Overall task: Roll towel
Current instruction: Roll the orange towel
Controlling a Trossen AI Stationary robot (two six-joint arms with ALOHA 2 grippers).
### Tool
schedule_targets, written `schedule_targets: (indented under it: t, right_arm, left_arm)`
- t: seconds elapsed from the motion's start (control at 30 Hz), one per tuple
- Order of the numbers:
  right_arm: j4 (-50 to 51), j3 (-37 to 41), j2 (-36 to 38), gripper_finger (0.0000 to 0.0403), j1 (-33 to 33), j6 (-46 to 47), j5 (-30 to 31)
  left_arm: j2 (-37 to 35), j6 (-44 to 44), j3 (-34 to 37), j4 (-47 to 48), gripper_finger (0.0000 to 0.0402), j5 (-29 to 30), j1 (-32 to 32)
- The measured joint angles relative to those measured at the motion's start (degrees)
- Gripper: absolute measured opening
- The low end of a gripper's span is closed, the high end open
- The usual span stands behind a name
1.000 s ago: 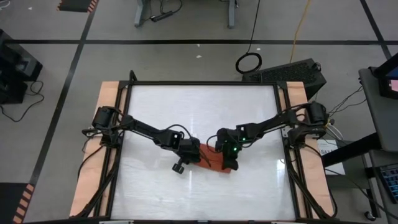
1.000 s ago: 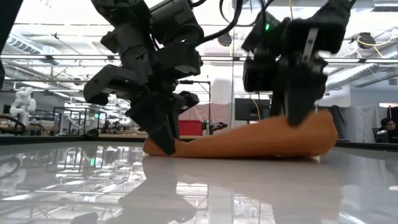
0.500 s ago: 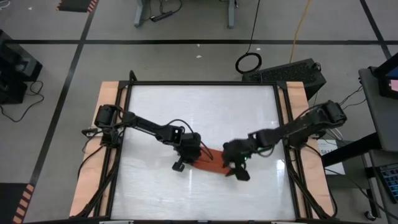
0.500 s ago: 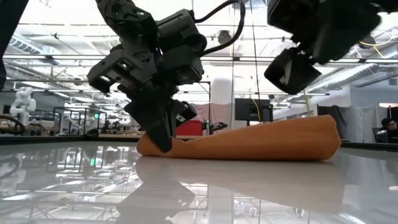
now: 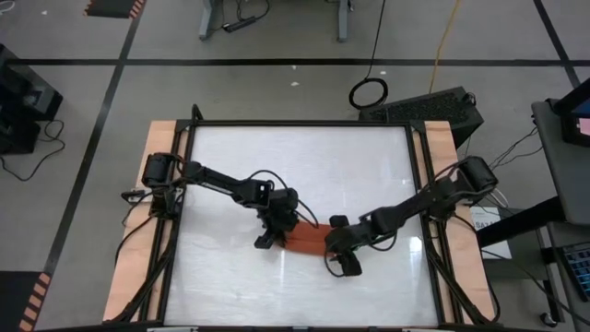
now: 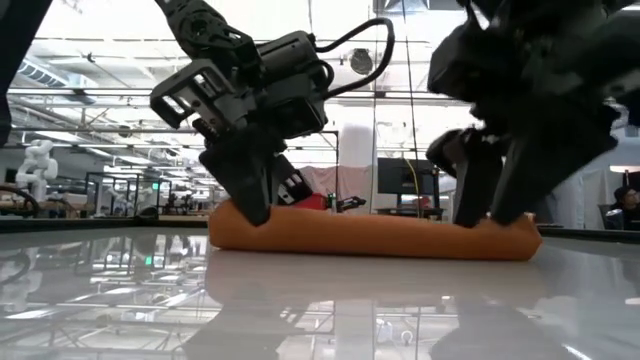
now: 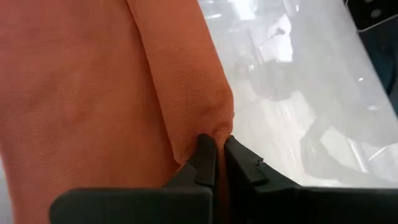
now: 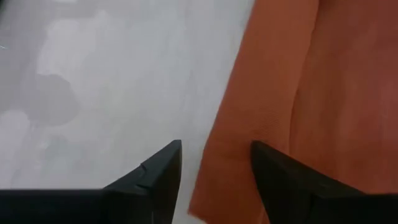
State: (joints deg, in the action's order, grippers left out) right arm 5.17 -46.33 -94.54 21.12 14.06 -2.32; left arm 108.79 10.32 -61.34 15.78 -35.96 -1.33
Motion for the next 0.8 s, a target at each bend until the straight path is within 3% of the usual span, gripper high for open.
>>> schedule_targets:
  t: [0.33, 0.47, 0.57, 0.7, 0.8]
  right_arm:
    - [-1.51, -0.34, -4.97, 0.0240, -0.09, 2.01, 3.00]
    - [-1.38, -0.37, -5.86, 0.0235, -0.07, 4.57, 6.46]
    - [-0.73, -0.37, -5.93, 0.0194, -0.22, 6.63, 7.10]
    - [1.97, -0.37, -5.91, 0.0088, -1.37, 8.85, 4.11]
    - [2.77, -0.37, -5.82, 0.0018, -2.13, 8.94, -1.35]
  left_arm:
    - [-0.02, -3.44, 0.00, -1.23, 0.0012, -5.74, 1.74]
    - [-0.11, -4.07, 0.00, -1.94, 0.0012, -7.43, 2.52]
    - [-0.11, -4.08, 0.00, -1.83, 0.0012, -7.54, 2.65]
    - [-0.11, -4.04, -0.06, -1.91, 0.0012, -8.43, 2.63]
    - [-0.13, -3.82, -0.11, -1.84, 0.0012, -8.59, 2.52]
